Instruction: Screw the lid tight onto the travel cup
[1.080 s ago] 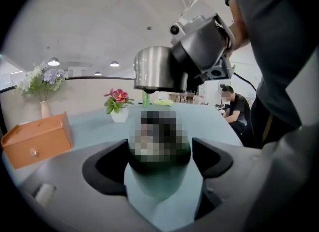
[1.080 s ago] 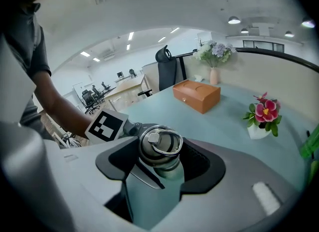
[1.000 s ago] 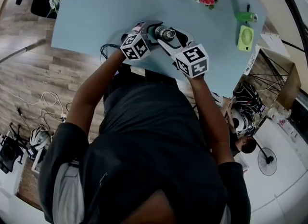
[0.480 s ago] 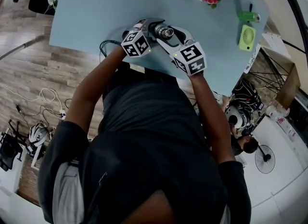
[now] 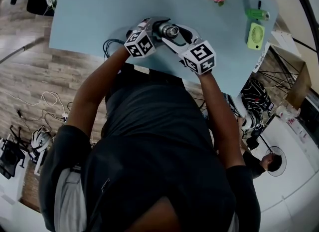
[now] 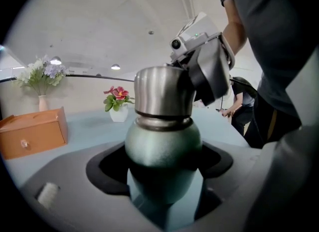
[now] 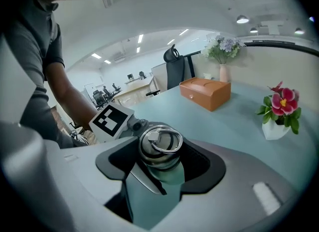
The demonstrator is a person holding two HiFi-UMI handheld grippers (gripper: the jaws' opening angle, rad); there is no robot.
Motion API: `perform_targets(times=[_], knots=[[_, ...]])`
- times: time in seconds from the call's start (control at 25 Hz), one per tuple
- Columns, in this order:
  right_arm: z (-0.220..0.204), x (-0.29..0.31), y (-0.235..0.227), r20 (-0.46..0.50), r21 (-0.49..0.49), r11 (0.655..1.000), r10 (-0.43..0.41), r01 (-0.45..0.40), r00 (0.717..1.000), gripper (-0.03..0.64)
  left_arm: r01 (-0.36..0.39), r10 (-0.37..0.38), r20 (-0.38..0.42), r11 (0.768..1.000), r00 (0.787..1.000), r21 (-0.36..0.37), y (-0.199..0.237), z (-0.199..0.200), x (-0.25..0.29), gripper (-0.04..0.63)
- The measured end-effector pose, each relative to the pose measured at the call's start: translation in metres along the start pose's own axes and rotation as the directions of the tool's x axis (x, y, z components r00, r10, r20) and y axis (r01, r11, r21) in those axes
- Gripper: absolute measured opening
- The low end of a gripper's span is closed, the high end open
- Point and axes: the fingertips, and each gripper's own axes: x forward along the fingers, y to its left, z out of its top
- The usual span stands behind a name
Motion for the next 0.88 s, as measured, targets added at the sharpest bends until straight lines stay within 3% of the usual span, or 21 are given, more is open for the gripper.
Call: perform_targets(times=[0.32,0.6,0.68,0.76,0.8,0.88], knots=[[0.001,0.001,0.000,0.011,0.073,0.996,0.060,-0.060,0.998,0.262,-0.007,0.007,0.010,1.000,1.000,0.004,0.000,-0.001,0.000,0.430],[-0.001,-0.001,0.002,-0.045,-0.046,0.998,0.034,-0.036,0.998,0.264,-0.011,0.011,0.006,1.000,1.000,0.006,-0.001,-0.001,0.000,0.430],[0.003,-0.008,0.003,-0.074,-0.145,0.989,0.010,-0.021,0.997,0.265,-0.011,0.011,0.005,1.000,1.000,0.006,-0.001,-0.002,0.001,0.430],[0.003,-0.016,0.008,-0.137,-0.324,0.945,-0.008,-0.037,0.990,0.265,-0.010,0.010,0.004,1.000,1.000,0.006,-0.001,-0.002,0.002,0.430],[0.000,-0.019,0.012,-0.187,-0.435,0.898,-0.017,-0.067,0.982,0.265,-0.009,0.009,0.004,1.000,1.000,0.006,-0.001,-0.002,0.002,0.430],[-0.004,-0.021,0.018,-0.292,-0.628,0.761,-0.034,-0.165,0.956,0.265,-0.008,0.008,0.004,1.000,1.000,0.007,-0.001,-0.002,0.002,0.430]])
